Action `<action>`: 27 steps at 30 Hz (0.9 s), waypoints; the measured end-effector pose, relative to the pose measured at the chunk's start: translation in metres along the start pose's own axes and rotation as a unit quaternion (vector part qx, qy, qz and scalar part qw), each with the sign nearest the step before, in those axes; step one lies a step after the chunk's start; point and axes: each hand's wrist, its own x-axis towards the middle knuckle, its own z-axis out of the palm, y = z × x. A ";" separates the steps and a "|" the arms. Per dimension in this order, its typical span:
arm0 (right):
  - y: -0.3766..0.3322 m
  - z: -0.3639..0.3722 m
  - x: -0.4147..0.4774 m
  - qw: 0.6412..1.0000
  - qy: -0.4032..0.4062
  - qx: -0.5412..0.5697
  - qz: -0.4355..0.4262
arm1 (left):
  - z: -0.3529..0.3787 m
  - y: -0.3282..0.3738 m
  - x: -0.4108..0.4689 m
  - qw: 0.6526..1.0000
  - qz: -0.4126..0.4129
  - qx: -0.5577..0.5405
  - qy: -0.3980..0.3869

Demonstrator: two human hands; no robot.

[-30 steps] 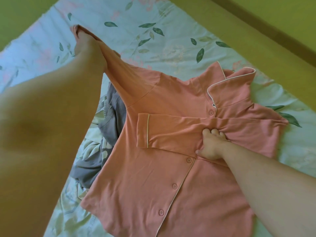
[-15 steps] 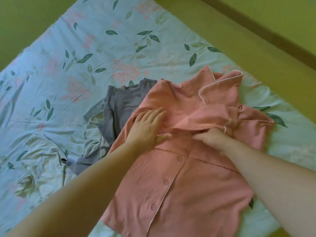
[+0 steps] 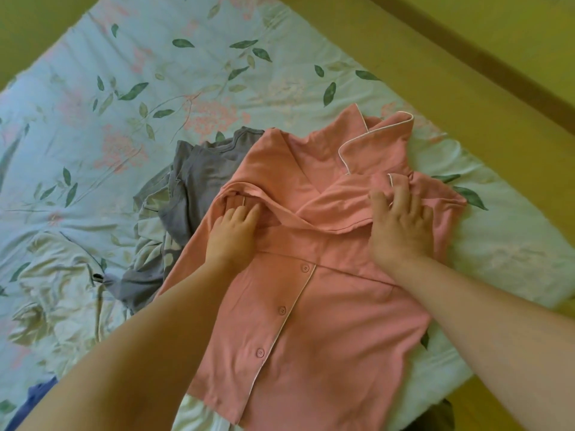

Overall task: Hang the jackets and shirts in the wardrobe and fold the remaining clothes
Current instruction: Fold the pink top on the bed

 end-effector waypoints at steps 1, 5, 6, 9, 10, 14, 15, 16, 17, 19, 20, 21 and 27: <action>0.002 -0.002 0.004 0.999 -0.032 -0.018 0.000 | 0.001 -0.001 0.001 0.999 0.038 0.031 -0.008; 0.015 -0.006 0.015 0.997 -0.067 -0.029 0.002 | 0.005 -0.002 0.014 0.991 0.090 0.072 -0.063; 0.017 -0.004 0.015 0.999 -0.041 -0.002 0.009 | 0.006 -0.004 0.018 0.990 0.090 0.076 -0.072; 0.021 -0.003 0.011 0.997 0.049 0.066 0.004 | 0.004 -0.013 0.028 0.989 0.072 0.102 -0.078; 0.024 -0.004 0.006 0.994 0.084 0.068 -0.008 | 0.002 -0.016 0.031 0.990 0.062 0.105 -0.070; 0.042 0.007 -0.036 0.960 0.188 -0.065 -0.199 | -0.009 -0.024 0.045 0.990 0.020 0.138 -0.033; 0.045 0.013 -0.051 0.945 0.174 -0.085 -0.262 | -0.011 -0.025 0.047 0.988 0.005 0.153 -0.033; 0.045 0.018 -0.065 0.936 0.152 -0.088 -0.305 | -0.011 -0.025 0.049 0.984 -0.008 0.174 -0.037; 0.043 0.021 -0.078 0.935 0.124 -0.079 -0.323 | -0.010 -0.026 0.049 0.980 -0.016 0.195 -0.045; 0.034 0.029 -0.098 0.947 0.063 -0.056 -0.311 | -0.005 -0.025 0.046 0.975 -0.024 0.216 -0.053; 0.029 0.032 -0.103 0.951 0.030 -0.048 -0.305 | -0.003 -0.024 0.043 0.974 -0.025 0.219 -0.055; 0.024 0.036 -0.107 0.951 0.005 -0.041 -0.305 | -0.001 -0.023 0.041 0.975 -0.025 0.215 -0.056; 0.015 0.032 -0.101 0.989 -0.031 0.084 -0.120 | 0.002 -0.019 0.019 0.992 0.018 0.120 -0.022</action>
